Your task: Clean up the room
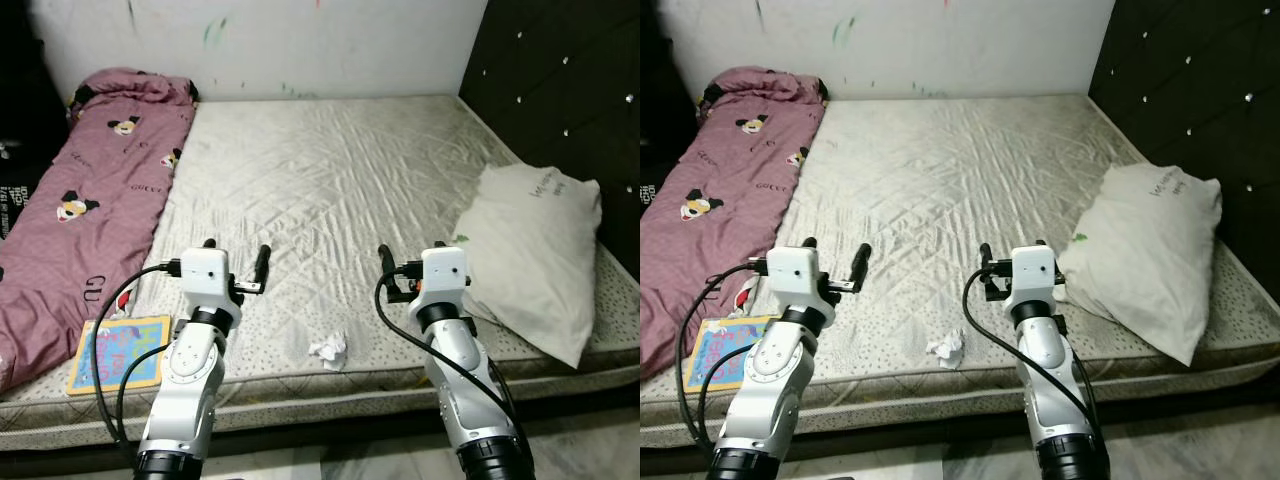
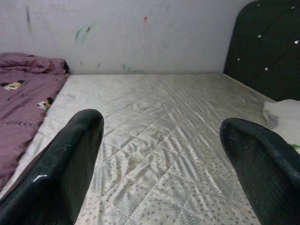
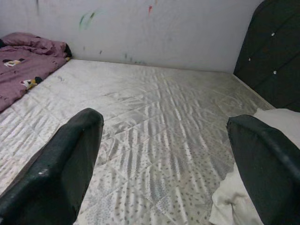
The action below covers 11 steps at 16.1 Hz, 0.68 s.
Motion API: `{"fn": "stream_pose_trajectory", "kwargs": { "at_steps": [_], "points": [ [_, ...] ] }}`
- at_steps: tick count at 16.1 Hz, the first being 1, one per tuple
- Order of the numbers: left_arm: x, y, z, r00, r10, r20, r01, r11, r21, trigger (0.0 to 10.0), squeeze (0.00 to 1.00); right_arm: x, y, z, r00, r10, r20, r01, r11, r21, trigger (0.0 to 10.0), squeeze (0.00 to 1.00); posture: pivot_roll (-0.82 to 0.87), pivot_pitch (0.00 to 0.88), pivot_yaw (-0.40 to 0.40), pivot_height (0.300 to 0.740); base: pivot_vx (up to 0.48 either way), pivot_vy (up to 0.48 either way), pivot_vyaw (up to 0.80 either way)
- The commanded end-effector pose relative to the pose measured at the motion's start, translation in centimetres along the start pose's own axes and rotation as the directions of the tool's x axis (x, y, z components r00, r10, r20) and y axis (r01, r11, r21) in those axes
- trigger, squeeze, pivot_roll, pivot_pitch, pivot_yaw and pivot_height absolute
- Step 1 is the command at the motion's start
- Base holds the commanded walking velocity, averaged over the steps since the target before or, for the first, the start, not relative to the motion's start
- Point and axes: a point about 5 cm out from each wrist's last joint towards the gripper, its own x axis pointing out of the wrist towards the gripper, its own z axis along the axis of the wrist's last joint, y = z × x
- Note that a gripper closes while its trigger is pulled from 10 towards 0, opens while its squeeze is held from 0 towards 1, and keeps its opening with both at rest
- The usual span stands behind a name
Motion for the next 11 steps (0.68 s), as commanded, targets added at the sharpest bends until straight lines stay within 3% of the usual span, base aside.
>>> {"fn": "stream_pose_trajectory", "kwargs": {
  "at_steps": [1, 4, 9, 11],
  "points": [
    [0.07, 0.31, 0.19, 1.000, 0.010, 0.003, -0.010, 1.000, 0.010, 10.0, 0.00, 0.17, 0.08, 0.11, 1.000, 0.001, 0.003, -0.001, 1.000, 0.001, 10.0, 0.00, 0.00, 0.000, -0.008, 0.740, 0.270, 0.000, 0.00],
    [0.13, 0.30, 0.20, 1.000, 0.009, 0.004, -0.009, 1.000, 0.010, 10.0, 0.00, 0.24, 0.06, 0.11, 1.000, 0.003, 0.002, -0.003, 1.000, 0.000, 10.0, 0.00, 0.01, 0.000, -0.011, 0.740, 0.276, 0.000, 0.00],
    [0.17, 0.05, 0.14, 1.000, 0.007, 0.004, -0.007, 1.000, 0.015, 10.0, 0.00, 0.25, 0.04, 0.01, 1.000, 0.006, 0.000, -0.006, 1.000, 0.000, 10.0, 0.00, 0.01, 0.000, -0.013, 0.740, 0.000, 0.000, 0.00],
    [0.12, -0.10, 0.17, 1.000, 0.008, -0.001, -0.008, 0.998, 0.063, 10.0, 0.00, 0.23, 0.07, -0.02, 1.000, 0.007, -0.001, -0.007, 1.000, 0.001, 10.0, 0.00, 0.01, 0.000, -0.014, 0.740, 0.000, 0.000, 0.00]
  ]
}}
